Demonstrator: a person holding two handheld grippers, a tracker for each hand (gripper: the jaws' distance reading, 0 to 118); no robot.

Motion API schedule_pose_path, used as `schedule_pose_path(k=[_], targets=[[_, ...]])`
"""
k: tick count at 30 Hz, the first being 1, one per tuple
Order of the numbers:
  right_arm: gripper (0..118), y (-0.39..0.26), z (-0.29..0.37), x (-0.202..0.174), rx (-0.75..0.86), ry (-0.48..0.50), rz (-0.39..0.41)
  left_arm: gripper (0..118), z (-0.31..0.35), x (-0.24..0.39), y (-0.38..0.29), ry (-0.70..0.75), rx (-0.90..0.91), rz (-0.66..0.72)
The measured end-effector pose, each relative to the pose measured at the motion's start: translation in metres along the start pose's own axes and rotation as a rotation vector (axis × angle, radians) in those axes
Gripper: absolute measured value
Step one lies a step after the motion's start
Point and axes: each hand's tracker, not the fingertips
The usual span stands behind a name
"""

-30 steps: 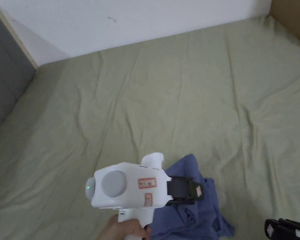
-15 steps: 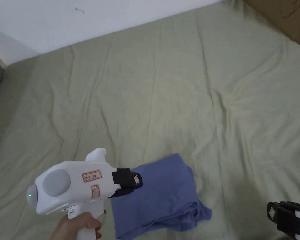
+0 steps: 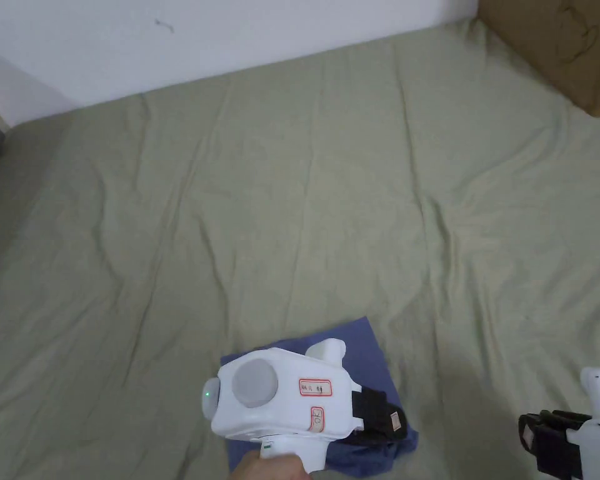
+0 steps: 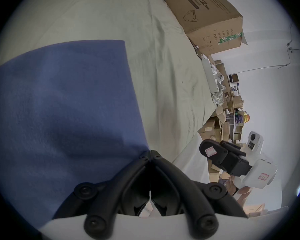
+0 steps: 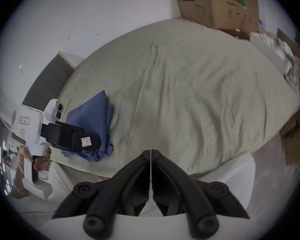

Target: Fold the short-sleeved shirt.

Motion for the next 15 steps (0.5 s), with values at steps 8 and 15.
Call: schedule_pose_path(k=[8,15], targets=[[2,0.066,-0.017,-0.081,0.013,0.139,0.280,0,0.117,-0.041,-0.020,-0.053,0.299,0.059],[2,0.092,-0.122,-0.163,-0.190,0.101,0.507,80,0.175,-0.133,-0.069,-0.080,0.396,0.205]])
